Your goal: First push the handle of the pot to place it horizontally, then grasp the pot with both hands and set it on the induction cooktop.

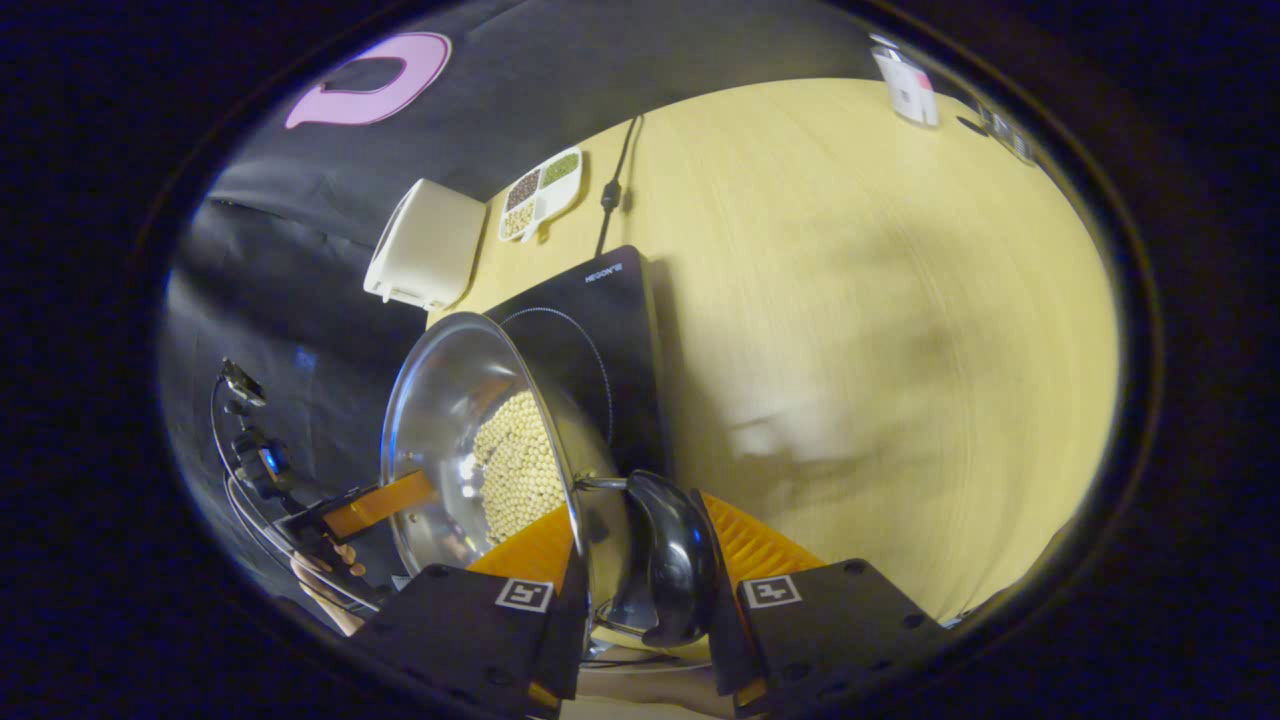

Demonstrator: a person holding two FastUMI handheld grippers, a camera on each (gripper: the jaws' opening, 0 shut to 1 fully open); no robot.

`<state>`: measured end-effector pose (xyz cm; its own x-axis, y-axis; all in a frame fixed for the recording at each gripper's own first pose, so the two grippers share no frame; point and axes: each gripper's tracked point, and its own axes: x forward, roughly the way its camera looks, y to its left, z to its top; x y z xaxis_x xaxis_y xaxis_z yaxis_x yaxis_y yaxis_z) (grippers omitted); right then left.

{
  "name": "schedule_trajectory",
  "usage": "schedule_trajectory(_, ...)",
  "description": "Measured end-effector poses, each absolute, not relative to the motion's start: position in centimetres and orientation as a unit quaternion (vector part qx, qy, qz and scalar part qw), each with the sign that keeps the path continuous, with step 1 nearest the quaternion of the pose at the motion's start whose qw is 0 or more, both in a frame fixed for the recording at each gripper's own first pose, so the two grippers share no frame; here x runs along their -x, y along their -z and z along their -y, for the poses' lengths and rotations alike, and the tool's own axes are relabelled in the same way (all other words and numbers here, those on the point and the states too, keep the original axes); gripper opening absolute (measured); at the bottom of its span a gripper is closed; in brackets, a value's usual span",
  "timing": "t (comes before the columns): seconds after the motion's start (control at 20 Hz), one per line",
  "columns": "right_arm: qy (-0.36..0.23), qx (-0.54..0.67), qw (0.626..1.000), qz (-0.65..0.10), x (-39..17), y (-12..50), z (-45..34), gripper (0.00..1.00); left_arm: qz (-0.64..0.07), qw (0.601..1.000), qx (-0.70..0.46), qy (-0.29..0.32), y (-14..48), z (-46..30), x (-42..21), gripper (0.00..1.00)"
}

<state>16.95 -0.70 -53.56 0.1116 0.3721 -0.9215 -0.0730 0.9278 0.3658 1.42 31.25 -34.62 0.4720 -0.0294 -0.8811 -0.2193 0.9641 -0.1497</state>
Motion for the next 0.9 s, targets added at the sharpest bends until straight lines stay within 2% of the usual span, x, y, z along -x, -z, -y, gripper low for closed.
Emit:
schedule_trajectory(0.15, -0.157, -0.111, 0.742, -0.642, -17.2, 53.5, 0.8, 0.48, -0.495, 0.857, 0.121, -0.071, 34.9, -32.6, -2.7, 0.56)
schedule_trajectory(0.2, -0.157, -0.11, 0.744, -0.64, -17.4, 53.5, 1.1, 0.54, -0.493, 0.859, 0.118, -0.074, 35.0, -32.9, -3.1, 0.55)
schedule_trajectory(0.45, -0.161, -0.121, 0.744, -0.637, -17.6, 53.2, 1.8, 0.54, -0.479, 0.867, 0.112, -0.081, 35.5, -33.6, -4.5, 0.56)
schedule_trajectory(0.8, -0.176, -0.154, 0.746, -0.623, -18.9, 52.3, 3.0, 0.54, -0.467, 0.875, 0.097, -0.078, 36.0, -33.6, -5.9, 0.63)
schedule_trajectory(0.9, -0.177, -0.172, 0.744, -0.621, -18.9, 52.0, 3.3, 0.48, -0.463, 0.878, 0.095, -0.079, 36.1, -33.6, -6.2, 0.65)
